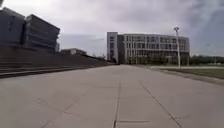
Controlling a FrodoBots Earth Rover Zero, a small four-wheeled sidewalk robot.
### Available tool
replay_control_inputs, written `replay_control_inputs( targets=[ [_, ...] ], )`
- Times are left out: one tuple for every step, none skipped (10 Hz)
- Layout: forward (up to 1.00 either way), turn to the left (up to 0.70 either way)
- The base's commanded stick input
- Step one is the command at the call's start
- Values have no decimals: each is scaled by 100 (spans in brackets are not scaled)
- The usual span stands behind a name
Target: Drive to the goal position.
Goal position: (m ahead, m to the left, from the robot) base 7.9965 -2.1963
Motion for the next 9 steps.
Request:
replay_control_inputs(
  targets=[
    [100, 0],
    [100, 0],
    [100, -25],
    [100, -27],
    [100, -27],
    [100, -27],
    [100, -27],
    [100, -27],
    [100, -27]
  ],
)
